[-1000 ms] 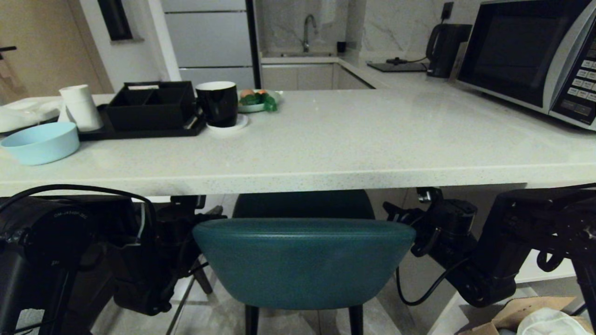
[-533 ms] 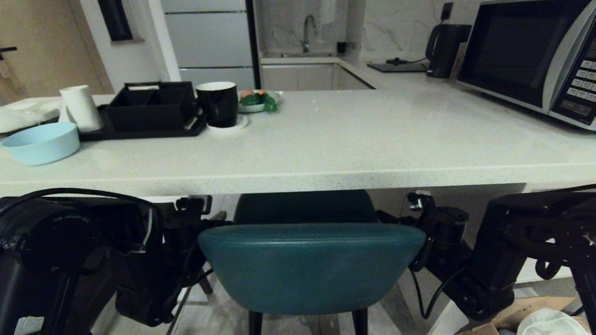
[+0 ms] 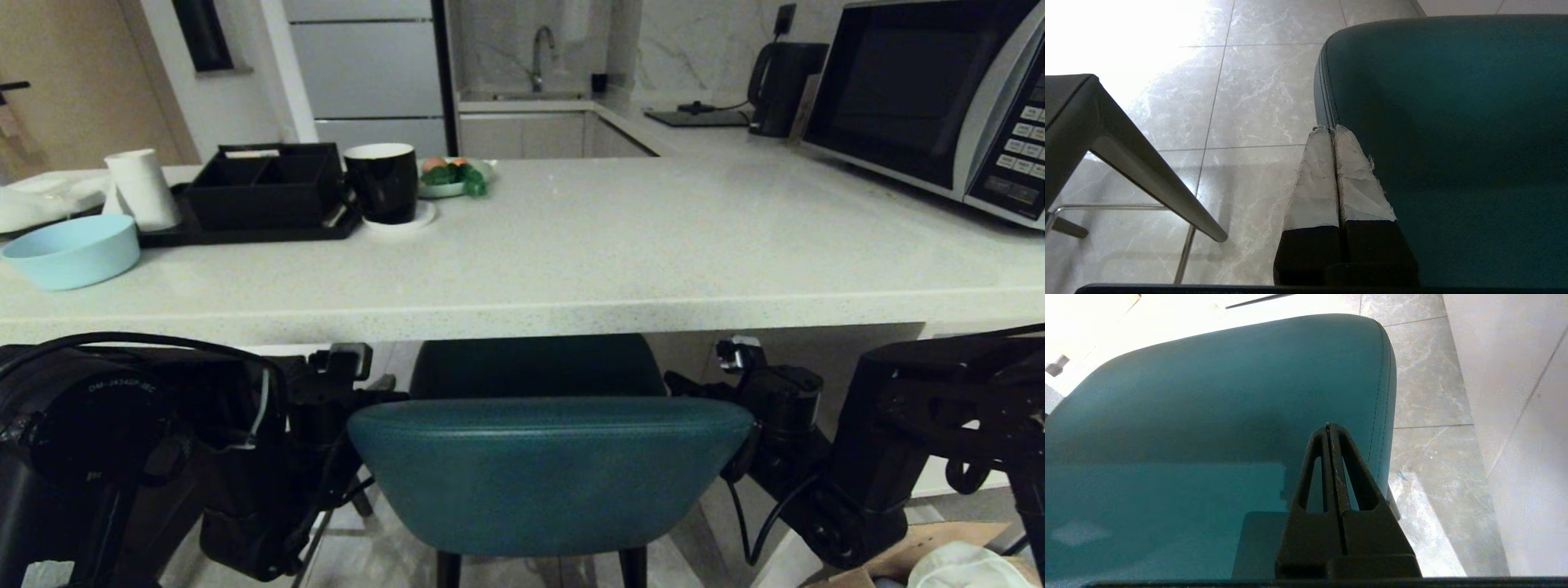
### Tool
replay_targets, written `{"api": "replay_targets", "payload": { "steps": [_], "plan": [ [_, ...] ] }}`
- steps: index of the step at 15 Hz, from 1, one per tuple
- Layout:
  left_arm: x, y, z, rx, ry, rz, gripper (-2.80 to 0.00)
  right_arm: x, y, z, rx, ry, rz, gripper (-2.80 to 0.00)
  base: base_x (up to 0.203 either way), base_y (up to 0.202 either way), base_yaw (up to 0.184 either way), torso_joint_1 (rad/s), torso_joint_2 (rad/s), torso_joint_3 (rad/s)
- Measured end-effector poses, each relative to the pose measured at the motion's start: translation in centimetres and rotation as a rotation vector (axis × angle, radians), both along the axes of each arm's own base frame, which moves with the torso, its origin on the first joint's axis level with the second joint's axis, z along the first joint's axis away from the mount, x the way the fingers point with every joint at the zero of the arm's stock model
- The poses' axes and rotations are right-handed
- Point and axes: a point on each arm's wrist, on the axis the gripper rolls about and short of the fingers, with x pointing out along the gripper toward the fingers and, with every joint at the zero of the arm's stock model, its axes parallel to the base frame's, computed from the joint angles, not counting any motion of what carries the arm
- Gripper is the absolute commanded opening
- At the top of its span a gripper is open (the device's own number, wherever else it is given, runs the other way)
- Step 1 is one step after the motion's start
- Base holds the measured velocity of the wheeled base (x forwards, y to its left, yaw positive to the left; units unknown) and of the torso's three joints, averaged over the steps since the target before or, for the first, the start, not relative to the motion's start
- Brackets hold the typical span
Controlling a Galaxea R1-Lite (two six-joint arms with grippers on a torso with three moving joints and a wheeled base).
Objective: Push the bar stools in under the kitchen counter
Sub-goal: Pull the blue chair out from under the dining table
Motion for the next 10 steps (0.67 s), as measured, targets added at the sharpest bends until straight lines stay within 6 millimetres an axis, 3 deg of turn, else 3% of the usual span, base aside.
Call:
{"api": "replay_targets", "payload": {
  "steps": [10],
  "plan": [
    [-2.8,0.1,0.2,0.026,0.062,-0.014,-2.8,-3.1,1.3,0.3,-0.035,0.048,0.01,-2.8,0.0,0.0,0.0,0.0,0.0,0.0]
  ]
}}
